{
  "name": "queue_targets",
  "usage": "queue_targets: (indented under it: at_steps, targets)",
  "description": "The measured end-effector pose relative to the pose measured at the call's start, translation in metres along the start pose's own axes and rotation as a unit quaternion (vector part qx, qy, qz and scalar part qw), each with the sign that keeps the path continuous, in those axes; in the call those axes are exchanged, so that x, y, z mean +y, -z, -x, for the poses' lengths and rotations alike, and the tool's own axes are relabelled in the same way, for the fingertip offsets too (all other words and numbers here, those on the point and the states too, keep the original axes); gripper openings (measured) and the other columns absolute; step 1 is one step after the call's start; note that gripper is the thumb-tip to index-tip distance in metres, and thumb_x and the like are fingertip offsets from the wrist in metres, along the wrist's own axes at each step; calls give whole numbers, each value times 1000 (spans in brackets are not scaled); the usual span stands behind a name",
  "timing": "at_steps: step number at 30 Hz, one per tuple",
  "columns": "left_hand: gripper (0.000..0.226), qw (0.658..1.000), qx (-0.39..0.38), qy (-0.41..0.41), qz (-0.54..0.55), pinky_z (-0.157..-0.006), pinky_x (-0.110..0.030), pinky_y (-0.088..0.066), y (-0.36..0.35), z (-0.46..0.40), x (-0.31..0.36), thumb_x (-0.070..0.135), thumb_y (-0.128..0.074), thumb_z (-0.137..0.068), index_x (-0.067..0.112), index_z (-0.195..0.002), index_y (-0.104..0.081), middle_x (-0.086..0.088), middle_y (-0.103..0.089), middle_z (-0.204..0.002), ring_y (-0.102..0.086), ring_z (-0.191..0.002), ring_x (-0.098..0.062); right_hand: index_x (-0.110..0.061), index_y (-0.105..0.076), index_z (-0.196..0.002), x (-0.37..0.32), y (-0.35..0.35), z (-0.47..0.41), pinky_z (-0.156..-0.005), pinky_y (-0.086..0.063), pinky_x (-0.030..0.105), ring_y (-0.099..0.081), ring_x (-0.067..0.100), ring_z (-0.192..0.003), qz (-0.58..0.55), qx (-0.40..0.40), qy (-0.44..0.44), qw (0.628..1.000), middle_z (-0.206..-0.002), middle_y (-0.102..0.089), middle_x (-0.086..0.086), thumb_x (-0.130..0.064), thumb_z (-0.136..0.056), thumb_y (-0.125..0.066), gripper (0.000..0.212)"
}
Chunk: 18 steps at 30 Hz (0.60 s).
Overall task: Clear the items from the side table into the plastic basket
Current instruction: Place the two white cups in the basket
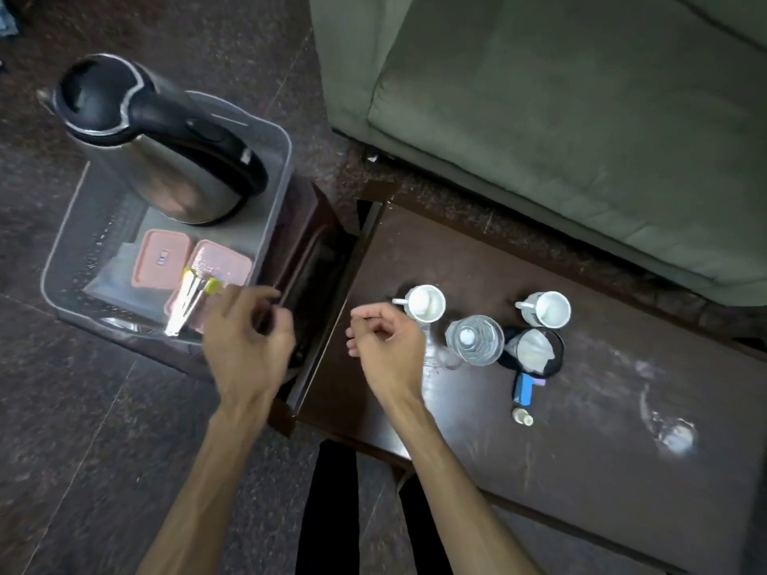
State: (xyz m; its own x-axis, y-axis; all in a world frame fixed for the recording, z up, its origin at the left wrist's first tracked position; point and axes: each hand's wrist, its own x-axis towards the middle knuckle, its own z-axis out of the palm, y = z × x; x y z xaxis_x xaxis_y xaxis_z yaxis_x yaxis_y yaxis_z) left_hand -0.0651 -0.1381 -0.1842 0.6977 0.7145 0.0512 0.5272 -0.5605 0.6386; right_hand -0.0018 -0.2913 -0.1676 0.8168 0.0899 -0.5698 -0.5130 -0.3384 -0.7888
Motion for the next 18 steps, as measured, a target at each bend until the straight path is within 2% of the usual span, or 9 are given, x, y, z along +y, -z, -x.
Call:
queue_targets:
  at_steps: [3,6,9,12,14,18]
  targets:
    - [16,996,-74,-6,45,-79,-43,-53,-39,36,41,12,-64,-77,13,-87,-76,-3,-69,-82,-65,-82,-29,-28,-77,-81,18,41,0,-77,-62,58,-75,34,-74,2,44,-15,999,-74,-77,7,-18,-81,-65,16]
    - [14,985,-167,-36,30,-76,-44,-56,-78,67,73,12,-69,-75,15,-87,-76,-2,-66,-78,-64,-78,-30,-26,-79,-82,33,91,-5,-83,-61,57,-75,37,-80,14,95,-26,995,-78,-79,7,-7,-87,-67,23]
    - [25,971,-237,-35,-3,-74,-41,-56,-112,81,90,17,-69,-84,20,-108,-75,-2,-69,-81,-69,-81,-34,-18,-82,-90,42,149,-21,-87,-61,47,-76,27,-84,95,182,-9,979,-83,-81,3,-9,-90,-69,16]
    - [46,945,-312,-34,-89,-82,-42,-53,-142,74,94,28,-61,-94,31,-139,-60,-8,-77,-91,-72,-95,-39,-24,-82,-96,44,207,-54,-86,-60,39,-76,30,-88,228,264,-1,937,-84,-79,0,-18,-87,-67,18]
    - [51,934,-327,-43,-139,-86,-43,-53,-157,67,91,28,-60,-96,33,-146,-54,-12,-79,-96,-72,-100,-40,-27,-81,-102,47,239,-81,-86,-59,40,-74,33,-95,317,258,-8,913,-100,-78,5,-11,-83,-64,30]
    - [41,920,-336,-45,-195,-93,-41,-52,-177,58,82,31,-59,-98,33,-139,-62,-12,-80,-101,-72,-104,-38,-34,-79,-117,63,280,-128,-95,-59,45,-71,38,-107,452,146,-33,879,-126,-69,10,-5,-85,-62,46]
